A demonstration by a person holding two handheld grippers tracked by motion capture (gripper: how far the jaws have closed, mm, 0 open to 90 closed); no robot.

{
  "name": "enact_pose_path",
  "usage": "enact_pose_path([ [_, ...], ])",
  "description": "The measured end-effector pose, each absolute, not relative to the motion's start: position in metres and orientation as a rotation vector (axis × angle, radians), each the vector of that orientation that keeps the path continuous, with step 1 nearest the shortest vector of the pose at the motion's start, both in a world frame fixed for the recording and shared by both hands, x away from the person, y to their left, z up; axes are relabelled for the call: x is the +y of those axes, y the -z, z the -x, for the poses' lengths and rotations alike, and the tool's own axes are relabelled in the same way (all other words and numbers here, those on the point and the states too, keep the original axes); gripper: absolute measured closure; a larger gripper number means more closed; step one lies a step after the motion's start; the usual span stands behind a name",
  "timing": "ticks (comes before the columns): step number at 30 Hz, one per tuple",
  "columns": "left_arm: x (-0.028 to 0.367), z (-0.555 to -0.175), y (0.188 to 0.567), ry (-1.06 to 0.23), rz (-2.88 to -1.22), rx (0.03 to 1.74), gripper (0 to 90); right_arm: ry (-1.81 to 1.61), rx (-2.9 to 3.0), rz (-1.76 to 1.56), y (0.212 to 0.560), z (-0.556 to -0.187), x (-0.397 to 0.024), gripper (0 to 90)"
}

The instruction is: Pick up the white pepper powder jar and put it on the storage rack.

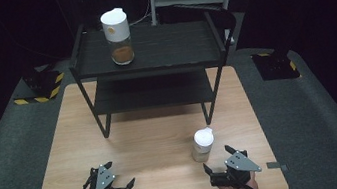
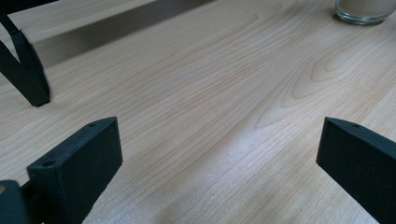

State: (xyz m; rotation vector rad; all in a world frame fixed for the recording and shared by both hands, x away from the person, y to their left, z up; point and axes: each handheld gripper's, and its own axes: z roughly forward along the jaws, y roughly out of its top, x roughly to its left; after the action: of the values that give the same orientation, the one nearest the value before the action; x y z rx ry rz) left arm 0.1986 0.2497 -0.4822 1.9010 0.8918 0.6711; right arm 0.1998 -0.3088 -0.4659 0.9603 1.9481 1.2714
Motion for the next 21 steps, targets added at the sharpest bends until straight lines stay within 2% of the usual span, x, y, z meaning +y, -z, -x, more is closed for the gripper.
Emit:
enact_pose_path([
  [9, 0.246, -0.199, 0.481, -0.682, -1.917, 0.88, 0.5, -1.313, 1.95, -0.933, 0.466, -0.206, -0.307, 4.8],
  [21, 0.248, -0.202, 0.482, -0.668, -1.915, 0.866, 0.6, -1.347, 1.976, -0.953, 0.464, -0.229, -0.305, 17.8],
])
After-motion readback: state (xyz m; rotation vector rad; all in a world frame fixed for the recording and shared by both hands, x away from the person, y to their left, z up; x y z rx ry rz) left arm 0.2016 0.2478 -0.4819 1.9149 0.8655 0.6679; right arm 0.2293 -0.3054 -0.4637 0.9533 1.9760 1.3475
